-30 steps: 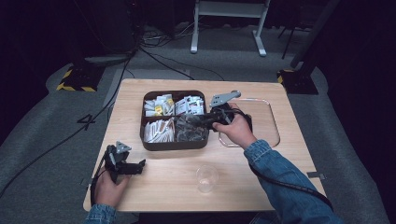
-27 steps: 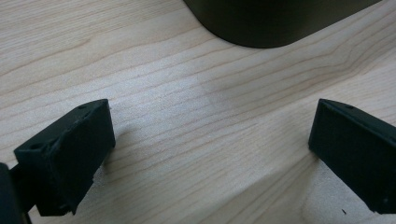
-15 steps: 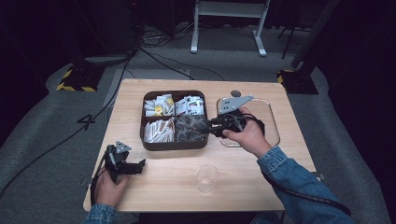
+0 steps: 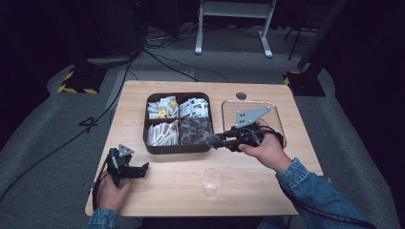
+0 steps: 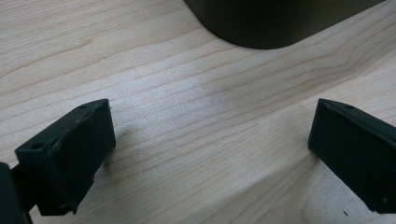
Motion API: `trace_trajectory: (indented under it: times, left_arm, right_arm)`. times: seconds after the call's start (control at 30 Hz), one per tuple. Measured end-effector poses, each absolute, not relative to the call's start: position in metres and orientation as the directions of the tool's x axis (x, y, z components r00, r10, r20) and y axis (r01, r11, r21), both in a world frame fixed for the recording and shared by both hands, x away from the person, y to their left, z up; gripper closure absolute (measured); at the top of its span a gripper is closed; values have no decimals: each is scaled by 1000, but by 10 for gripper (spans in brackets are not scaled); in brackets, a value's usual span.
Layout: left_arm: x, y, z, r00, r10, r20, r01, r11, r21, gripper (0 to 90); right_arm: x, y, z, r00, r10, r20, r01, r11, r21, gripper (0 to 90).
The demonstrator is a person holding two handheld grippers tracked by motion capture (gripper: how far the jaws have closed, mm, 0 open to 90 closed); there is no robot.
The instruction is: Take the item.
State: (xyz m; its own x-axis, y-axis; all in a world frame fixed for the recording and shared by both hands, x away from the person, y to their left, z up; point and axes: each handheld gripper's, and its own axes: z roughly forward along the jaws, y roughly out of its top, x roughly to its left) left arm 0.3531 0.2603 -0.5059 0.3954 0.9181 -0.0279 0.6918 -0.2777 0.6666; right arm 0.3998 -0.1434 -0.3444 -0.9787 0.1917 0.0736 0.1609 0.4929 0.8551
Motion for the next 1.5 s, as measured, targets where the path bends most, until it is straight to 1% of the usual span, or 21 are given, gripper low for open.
trace_trajectory:
  times: [0.33,0.57,0.97,1.23,1.4,1.47,1.5]
  left_arm:
    - [352,260,-506,393,919,-26,693,-277,666,11]
    - [352,260,-506,392,920,-25,692,-277,667,10]
    - [353,260,-506,387,922,-30,696,-270,666,10]
    - [353,260,-506,387,922,-30,695,-270,666,10]
    - [353,260,-506,387,922,-30,695,-270,666,11]
    - [353,260,-506,387,922,-29,695,-271,666,10]
    - [353,260,-506,387,922,-30,695,-270,666,10]
  right_arm:
    - [378,-148,-347,-985,156,79,149,511,847,749]
    - [360,-149,-364,-986,136,100,158,529,834,748]
    - [349,-140,-388,-986,106,130,168,588,792,746]
    - [347,-141,-398,-984,106,143,178,614,769,745]
    - [343,-139,-403,-987,94,128,159,636,755,743]
    - [343,-139,-406,-988,95,126,157,642,751,734]
    - [343,-139,-407,-988,95,125,157,644,749,660]
